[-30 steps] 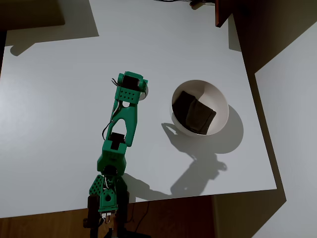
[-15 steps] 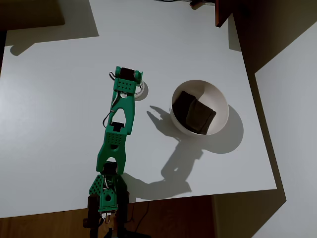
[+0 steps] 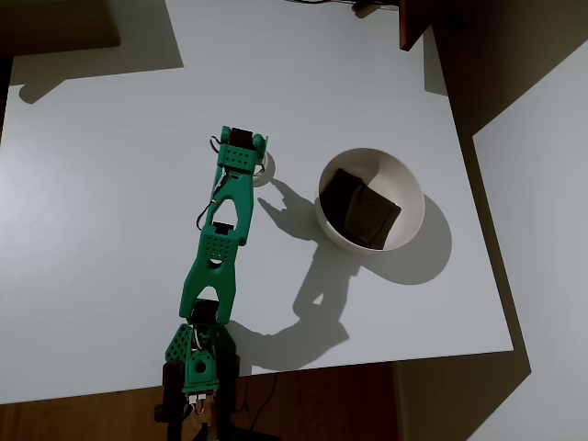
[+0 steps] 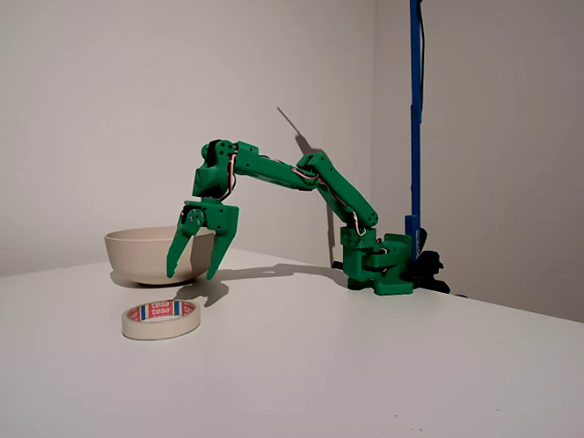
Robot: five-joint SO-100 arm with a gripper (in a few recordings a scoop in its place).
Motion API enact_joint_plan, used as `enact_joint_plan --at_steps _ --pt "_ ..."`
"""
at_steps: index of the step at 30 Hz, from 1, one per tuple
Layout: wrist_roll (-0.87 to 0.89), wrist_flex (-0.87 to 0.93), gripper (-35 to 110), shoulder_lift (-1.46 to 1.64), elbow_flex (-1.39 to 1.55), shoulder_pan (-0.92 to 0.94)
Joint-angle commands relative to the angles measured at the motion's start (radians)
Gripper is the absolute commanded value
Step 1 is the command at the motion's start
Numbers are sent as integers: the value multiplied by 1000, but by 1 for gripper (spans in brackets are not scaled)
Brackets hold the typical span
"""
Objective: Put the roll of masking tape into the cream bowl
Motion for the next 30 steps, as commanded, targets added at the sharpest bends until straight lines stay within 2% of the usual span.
enact_joint_plan --at_steps 1,7,30 --pt "-15 -15 23 23 -60 66" --pt "-34 -26 23 -9 -63 95" --pt "15 -28 21 -97 -64 2"
